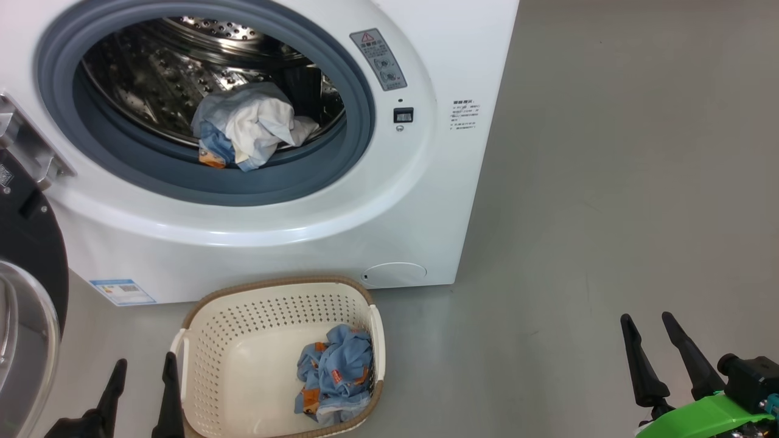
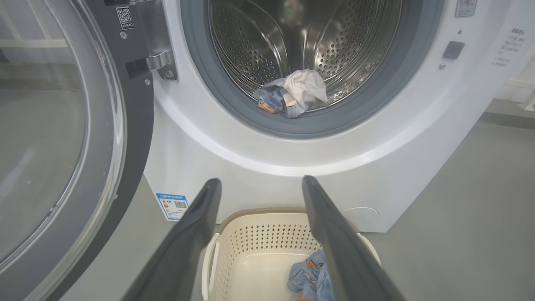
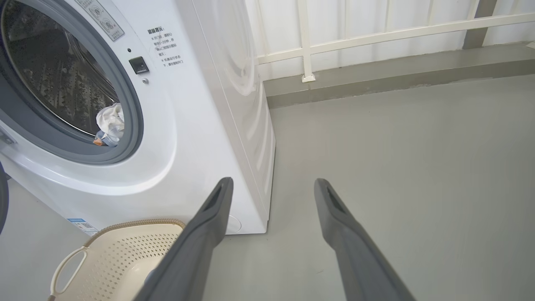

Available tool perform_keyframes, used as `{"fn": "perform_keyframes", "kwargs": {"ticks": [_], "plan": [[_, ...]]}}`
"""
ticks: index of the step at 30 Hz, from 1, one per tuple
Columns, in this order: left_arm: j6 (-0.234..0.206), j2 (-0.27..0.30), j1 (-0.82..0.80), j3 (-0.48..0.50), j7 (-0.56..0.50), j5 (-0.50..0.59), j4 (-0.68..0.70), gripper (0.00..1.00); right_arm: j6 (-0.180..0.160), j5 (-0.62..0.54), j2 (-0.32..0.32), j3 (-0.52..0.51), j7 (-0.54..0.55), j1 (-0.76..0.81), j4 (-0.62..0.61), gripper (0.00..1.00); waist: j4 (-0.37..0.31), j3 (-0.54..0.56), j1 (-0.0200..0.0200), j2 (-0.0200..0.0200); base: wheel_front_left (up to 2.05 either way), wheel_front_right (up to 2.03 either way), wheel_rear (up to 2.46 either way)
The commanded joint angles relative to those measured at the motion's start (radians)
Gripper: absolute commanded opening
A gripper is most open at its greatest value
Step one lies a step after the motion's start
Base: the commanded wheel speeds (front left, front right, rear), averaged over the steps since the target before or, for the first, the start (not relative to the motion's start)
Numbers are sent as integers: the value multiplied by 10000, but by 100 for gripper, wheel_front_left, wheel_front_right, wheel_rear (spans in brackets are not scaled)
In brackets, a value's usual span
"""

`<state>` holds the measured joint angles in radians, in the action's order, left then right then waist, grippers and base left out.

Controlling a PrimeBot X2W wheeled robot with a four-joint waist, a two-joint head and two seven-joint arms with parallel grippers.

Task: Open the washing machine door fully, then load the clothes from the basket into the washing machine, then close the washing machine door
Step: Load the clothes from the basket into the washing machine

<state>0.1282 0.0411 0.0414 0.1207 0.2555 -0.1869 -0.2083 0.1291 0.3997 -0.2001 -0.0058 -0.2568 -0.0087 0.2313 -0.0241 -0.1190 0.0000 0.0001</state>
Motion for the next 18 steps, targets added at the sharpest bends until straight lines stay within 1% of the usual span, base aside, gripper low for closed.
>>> {"fn": "perform_keyframes", "kwargs": {"ticks": [1, 18], "plan": [[25, 98, -114, 342, 63, 71, 301, 100, 16, -30, -135, 174, -49, 24, -258, 100, -1, 1, 0, -1, 0, 0, 0], [-70, 92, -125, 199, 63, -58, 363, 100, 16, -54, -53, 198, -49, -86, -297, 100, -34, -61, 0, -1, 0, 0, 0]]}}
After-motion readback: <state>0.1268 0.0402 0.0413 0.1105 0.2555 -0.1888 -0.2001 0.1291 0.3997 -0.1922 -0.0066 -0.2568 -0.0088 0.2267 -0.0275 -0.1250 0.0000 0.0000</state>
